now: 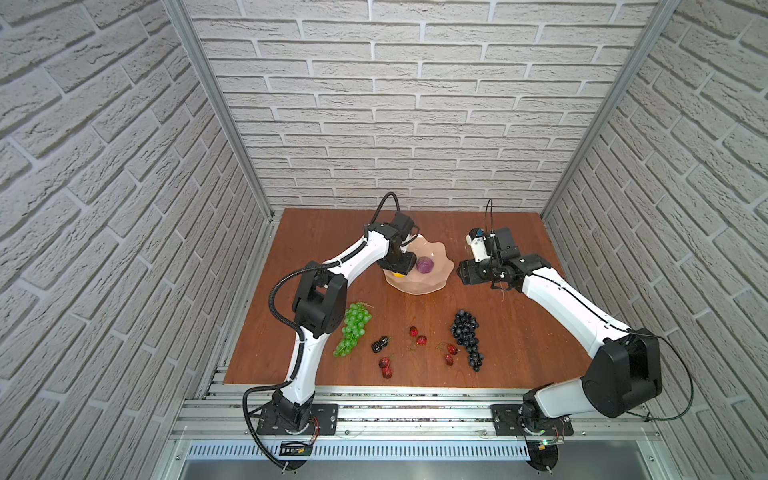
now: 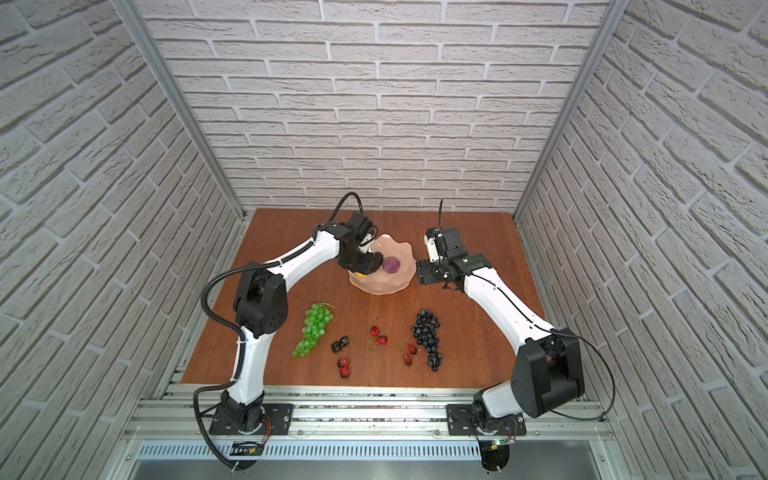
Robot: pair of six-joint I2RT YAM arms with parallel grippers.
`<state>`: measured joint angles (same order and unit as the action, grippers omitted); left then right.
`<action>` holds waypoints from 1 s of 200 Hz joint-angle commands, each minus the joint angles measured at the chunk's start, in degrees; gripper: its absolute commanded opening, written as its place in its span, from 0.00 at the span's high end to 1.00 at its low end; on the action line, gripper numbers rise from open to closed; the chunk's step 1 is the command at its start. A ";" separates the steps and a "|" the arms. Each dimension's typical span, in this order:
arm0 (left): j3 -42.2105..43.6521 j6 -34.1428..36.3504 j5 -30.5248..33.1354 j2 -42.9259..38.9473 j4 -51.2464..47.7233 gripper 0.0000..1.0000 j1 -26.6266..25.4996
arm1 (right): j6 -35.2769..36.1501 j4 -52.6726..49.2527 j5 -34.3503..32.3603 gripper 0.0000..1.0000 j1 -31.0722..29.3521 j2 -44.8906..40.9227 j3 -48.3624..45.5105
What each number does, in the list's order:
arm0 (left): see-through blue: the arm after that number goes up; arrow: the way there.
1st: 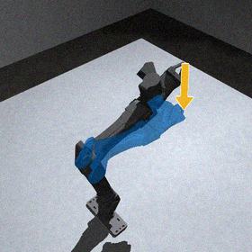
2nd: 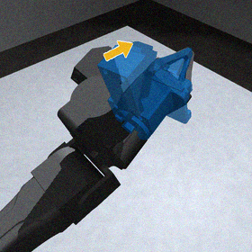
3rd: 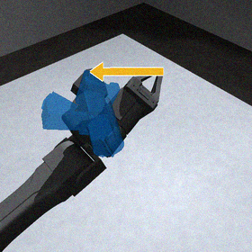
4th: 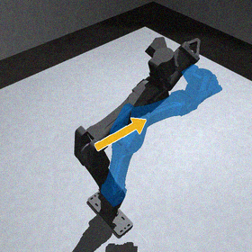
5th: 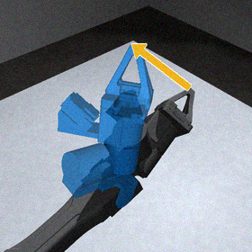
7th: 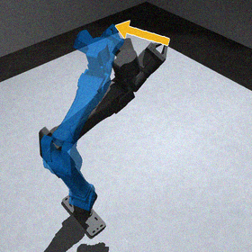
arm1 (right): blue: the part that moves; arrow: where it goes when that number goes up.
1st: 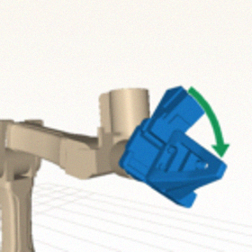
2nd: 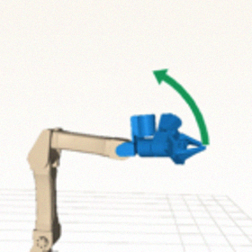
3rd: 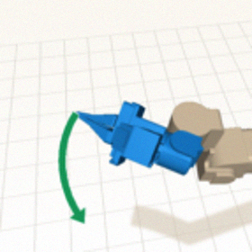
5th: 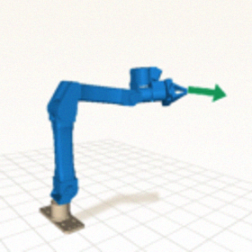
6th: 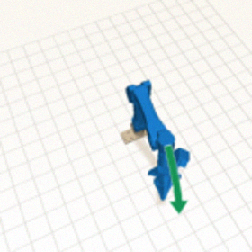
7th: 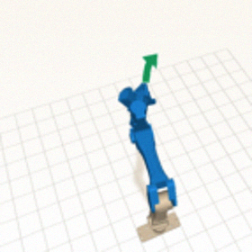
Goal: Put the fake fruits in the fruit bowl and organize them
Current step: 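Lift the lemon with the left gripper and lower it into the bowl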
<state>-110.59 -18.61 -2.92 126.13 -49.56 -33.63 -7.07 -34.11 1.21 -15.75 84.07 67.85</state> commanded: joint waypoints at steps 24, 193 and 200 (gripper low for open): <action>-2.74 1.47 1.93 2.86 2.82 0.53 0.32 | 1.66 0.01 0.61 0.29 -0.29 1.81 -0.64; -1.47 0.40 2.33 1.08 6.25 0.25 -0.40 | -0.62 -5.57 7.85 0.42 -2.69 5.79 -7.42; -1.39 0.20 2.43 0.29 6.20 0.25 -0.38 | -0.58 -5.75 8.21 0.42 -2.76 6.00 -7.62</action>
<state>-112.42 -18.09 -1.34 130.04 -44.58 -33.80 -6.90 -38.61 7.49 -17.93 89.36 61.52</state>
